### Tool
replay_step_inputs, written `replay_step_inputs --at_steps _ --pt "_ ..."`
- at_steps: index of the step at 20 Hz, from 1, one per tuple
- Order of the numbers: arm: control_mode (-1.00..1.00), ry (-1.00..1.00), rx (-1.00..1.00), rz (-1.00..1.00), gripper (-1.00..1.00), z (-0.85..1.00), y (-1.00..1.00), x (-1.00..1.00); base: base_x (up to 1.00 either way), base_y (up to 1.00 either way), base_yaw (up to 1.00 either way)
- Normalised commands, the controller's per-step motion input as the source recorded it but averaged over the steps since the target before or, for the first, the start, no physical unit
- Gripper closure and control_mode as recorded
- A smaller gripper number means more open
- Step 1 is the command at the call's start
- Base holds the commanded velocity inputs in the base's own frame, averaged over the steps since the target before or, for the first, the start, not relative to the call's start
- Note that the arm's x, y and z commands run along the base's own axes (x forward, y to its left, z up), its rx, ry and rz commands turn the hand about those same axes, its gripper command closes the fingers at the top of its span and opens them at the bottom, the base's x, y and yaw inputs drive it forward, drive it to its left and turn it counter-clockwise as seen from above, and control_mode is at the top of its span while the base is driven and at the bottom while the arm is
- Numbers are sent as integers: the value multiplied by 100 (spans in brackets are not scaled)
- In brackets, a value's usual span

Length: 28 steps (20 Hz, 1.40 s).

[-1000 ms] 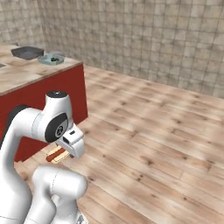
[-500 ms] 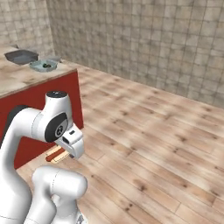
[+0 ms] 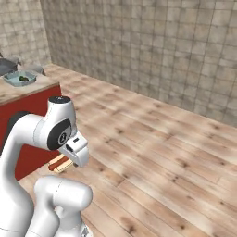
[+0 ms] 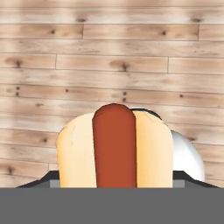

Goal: Place the cold items (kiwi and avocado) from the fridge in one tupperware on the dining counter. Place the warm items (kebab skewer and hot dog) in the stove area in another tupperware.

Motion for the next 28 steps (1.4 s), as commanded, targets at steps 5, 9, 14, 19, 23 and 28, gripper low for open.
replay_step_inputs --at_steps 5,9,14,19,23,28 --pt "100 0 0 0 100 0 0 0 100 -34 26" --pt "100 0 0 0 100 0 0 0 100 -40 36" --pt "100 0 0 0 100 0 0 0 100 -43 50" --pt "100 0 0 0 100 0 0 0 100 -32 61" --pt "100 0 0 0 100 0 0 0 100 -32 61" --pt "100 0 0 0 100 0 0 0 100 -37 60"
